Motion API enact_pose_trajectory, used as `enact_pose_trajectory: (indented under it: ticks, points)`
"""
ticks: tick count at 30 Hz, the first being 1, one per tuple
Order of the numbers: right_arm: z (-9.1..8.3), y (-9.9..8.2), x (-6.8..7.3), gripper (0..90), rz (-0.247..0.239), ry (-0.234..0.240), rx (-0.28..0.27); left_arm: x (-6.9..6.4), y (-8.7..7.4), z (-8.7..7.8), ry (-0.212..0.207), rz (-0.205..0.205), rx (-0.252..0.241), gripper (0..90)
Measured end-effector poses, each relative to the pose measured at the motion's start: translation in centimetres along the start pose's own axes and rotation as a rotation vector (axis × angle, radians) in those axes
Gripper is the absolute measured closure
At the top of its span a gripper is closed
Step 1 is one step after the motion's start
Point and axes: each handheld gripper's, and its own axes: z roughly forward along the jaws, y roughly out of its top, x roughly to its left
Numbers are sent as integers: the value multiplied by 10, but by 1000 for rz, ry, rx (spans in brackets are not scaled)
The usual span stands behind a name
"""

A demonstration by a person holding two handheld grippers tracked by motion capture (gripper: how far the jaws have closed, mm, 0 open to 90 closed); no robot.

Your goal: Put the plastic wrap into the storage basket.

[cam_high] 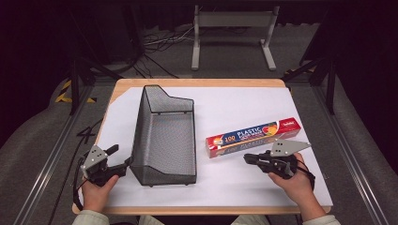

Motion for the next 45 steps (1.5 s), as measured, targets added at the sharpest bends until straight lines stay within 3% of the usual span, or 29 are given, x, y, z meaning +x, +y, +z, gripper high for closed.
enact_pose_trajectory:
  ticks: [6,16,30,42,45]
  points:
    - [13,9,4,866,-12,23,7,0,0,0,0,2,1,255]
    - [45,17,0,900,-6,29,88,0,0,0,2,3,6,260]
    - [87,10,-10,900,-10,-2,227,1,0,1,-4,1,6,259]
    - [104,10,-14,900,8,-40,287,2,-1,0,-3,-10,7,251]
    - [110,11,-13,900,-8,-52,306,2,-1,0,-2,-11,5,251]
